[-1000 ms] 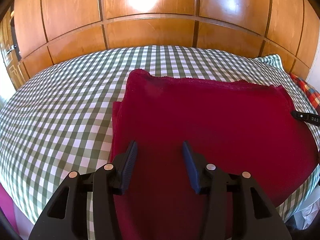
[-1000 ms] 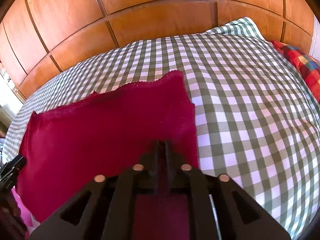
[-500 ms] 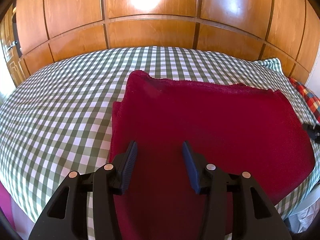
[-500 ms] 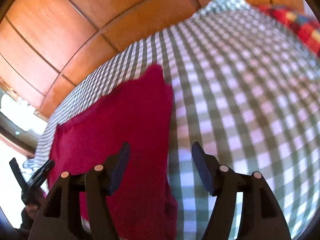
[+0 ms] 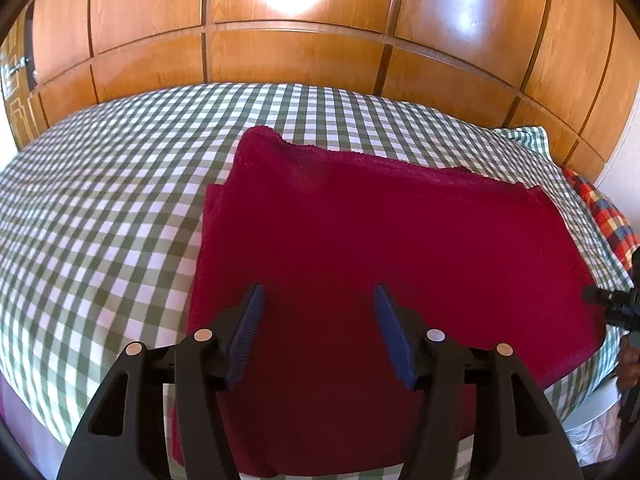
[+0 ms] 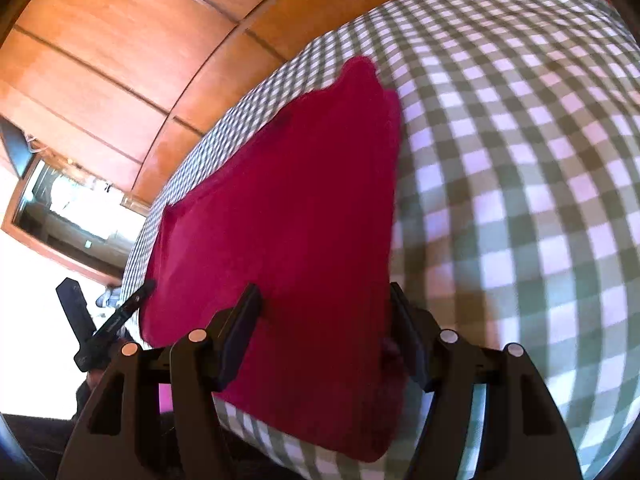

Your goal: Fold small clothes

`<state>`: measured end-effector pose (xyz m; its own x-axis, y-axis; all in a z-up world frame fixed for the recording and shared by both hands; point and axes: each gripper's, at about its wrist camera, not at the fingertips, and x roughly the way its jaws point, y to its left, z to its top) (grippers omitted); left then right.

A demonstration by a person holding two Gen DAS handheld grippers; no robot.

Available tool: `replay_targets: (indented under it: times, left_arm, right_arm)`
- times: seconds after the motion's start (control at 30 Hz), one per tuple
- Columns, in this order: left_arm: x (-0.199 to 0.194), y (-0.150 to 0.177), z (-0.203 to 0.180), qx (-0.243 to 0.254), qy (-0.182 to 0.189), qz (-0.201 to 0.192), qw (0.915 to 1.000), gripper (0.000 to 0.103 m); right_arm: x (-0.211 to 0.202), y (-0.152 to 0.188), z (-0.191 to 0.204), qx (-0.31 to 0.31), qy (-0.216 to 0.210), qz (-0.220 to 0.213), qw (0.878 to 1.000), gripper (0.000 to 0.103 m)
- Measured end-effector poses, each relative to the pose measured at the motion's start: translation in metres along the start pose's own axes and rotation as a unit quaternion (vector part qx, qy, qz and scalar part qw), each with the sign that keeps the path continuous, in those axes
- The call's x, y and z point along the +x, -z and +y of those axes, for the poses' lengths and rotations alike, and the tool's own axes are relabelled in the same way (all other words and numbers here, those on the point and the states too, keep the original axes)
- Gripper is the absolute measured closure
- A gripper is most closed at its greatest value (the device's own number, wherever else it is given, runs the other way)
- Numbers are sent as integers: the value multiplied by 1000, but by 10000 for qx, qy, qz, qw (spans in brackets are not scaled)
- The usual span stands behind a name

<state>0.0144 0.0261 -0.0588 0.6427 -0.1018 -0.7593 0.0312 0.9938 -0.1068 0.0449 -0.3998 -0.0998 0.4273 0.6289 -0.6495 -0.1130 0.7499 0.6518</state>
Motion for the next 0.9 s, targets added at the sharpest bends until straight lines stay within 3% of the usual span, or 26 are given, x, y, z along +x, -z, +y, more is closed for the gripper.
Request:
replay_targets:
  times: [0.27, 0.33, 0.37, 0.43, 0.57, 0.67, 0.73, 0.77, 0.8, 0.83, 0.9]
  left_arm:
    - [-7, -4, 3, -97, 180, -86, 9998, 48]
    - [-6, -3, 7, -12, -101, -29, 9999, 68]
    - [-4, -2, 13, -42, -286, 48, 9996, 70]
    - [-5, -1, 29, -361, -223, 38, 9991, 76]
    - [-15, -3, 60, -945, 94, -136, 9954, 75]
    - [-14, -12, 64, -859, 19, -203, 9961, 56]
    - [-6, -18, 64, -714, -72, -164, 9973, 55]
    - [1, -19, 64, -641, 74, -27, 9979, 55]
    - [9, -20, 64, -587, 248, 148, 9979, 70]
    - [13, -18, 65, -571, 290, 264, 9976, 95]
    - [8, -14, 70, -642, 208, 150, 9976, 95]
  right_arm:
    - [19, -10, 11, -71, 112, 34, 9999, 42]
    - [22, -9, 15, -178, 294, 8, 9994, 57]
    - [24, -8, 18, -232, 315, -8, 9992, 61]
    - [25, -7, 23, -339, 398, -37, 9986, 65]
    - [35, -9, 24, -255, 379, 15, 9990, 64]
    - [38, -8, 25, -256, 387, 31, 9989, 60]
    - [40, -9, 25, -213, 376, 26, 9991, 57]
    - [42, -10, 26, -209, 386, 15, 9990, 57]
    - [42, -11, 26, -213, 394, 14, 9990, 56]
    - [42, -12, 27, -217, 410, 14, 9989, 56]
    - [44, -13, 30, -292, 471, 5, 9985, 56]
